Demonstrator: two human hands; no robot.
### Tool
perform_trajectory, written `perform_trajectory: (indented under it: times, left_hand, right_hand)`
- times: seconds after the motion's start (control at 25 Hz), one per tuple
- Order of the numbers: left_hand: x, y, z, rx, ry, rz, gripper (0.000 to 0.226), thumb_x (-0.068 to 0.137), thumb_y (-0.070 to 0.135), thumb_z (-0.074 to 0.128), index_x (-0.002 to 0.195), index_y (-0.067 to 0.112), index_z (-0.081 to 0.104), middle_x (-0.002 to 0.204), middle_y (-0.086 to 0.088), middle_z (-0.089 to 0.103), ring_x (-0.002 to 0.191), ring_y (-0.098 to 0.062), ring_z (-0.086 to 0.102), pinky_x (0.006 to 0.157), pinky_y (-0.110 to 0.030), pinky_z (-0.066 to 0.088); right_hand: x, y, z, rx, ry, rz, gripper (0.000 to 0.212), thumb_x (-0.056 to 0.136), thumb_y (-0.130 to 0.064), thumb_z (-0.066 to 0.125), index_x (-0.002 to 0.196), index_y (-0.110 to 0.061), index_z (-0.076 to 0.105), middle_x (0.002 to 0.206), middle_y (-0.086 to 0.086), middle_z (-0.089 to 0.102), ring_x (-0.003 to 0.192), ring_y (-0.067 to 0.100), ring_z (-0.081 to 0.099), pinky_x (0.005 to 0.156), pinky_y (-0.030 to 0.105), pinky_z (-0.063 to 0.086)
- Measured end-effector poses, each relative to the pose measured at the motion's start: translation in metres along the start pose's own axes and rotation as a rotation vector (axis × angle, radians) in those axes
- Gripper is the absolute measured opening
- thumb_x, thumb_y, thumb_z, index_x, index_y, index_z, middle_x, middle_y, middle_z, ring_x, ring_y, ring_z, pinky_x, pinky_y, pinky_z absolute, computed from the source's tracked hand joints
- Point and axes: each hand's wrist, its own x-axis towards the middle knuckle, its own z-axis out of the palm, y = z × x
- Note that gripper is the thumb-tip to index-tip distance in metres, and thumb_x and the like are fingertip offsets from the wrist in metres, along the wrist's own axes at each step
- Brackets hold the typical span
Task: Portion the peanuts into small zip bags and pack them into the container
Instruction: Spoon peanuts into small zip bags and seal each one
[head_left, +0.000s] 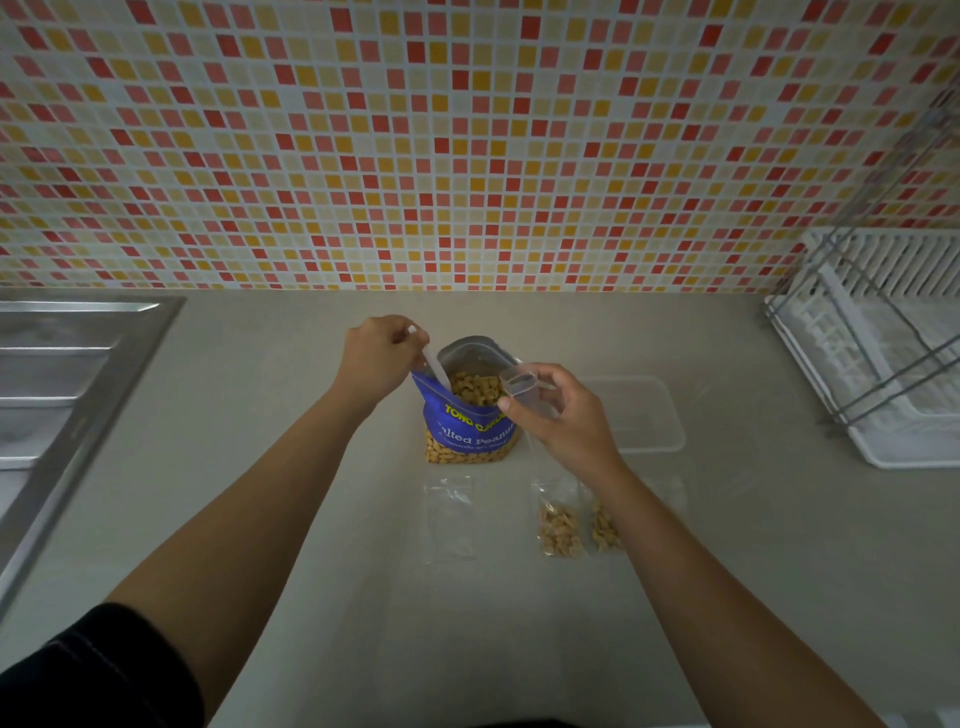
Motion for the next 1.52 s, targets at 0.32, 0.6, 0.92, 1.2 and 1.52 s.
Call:
perform_trajectory:
  times: [0.32,0.6,0.92,1.2,1.52]
  left_hand:
    - [-0.016,0.011,0.011,0.022,0.071,0.11,0.02,0.092,0.018,0.051,0.092,0.005,0.067,0.078,-0.011,0.07,0.072,-0.022,0.064,0.075,-0.032,0.052]
    - [-0.021,0.005,0.013,-0.185,0.129,-0.206,0.016,0.089,0.01,0.049,0.083,0.01,0.065,0.08,-0.011,0.065,0.08,-0.026,0.063,0.085,-0.042,0.055]
    - [-0.011,-0.007,0.004,-0.406,0.167,-0.357,0.019,0.093,0.014,0.047,0.095,0.003,0.063,0.075,-0.008,0.058,0.077,-0.02,0.055,0.078,-0.032,0.049]
    - [0.003,-0.016,-0.008,-0.551,0.182,-0.428,0.014,0.091,0.008,0.047,0.09,0.001,0.06,0.068,-0.008,0.055,0.062,-0.017,0.05,0.065,-0.026,0.046]
    - [0.016,0.011,-0.035,-0.663,0.221,-0.38,0.014,0.092,0.012,0.048,0.097,0.004,0.059,0.077,-0.006,0.056,0.069,-0.013,0.052,0.07,-0.024,0.047]
  right_hand:
    - [-0.003,-0.004,-0.003,-0.015,-0.019,0.006,0.04,0.072,-0.035,0.077,0.107,-0.027,0.061,0.109,-0.012,0.067,0.102,0.004,0.062,0.083,0.025,0.053]
    - [-0.004,-0.004,-0.005,-0.005,-0.032,0.017,0.037,0.072,-0.035,0.077,0.104,-0.028,0.061,0.109,-0.009,0.067,0.102,0.008,0.063,0.083,0.027,0.053]
    - [-0.004,-0.016,-0.011,-0.056,0.067,-0.047,0.035,0.073,-0.028,0.077,0.102,-0.028,0.059,0.098,-0.017,0.065,0.087,-0.002,0.062,0.065,0.007,0.047]
    - [0.009,-0.019,-0.012,-0.228,0.071,-0.081,0.05,0.069,-0.029,0.08,0.114,-0.024,0.06,0.108,-0.012,0.06,0.093,0.0,0.054,0.077,0.011,0.041]
    - [0.018,-0.029,0.003,-0.445,0.085,-0.154,0.054,0.066,-0.033,0.077,0.115,-0.02,0.06,0.11,-0.002,0.064,0.099,0.015,0.058,0.085,0.03,0.048]
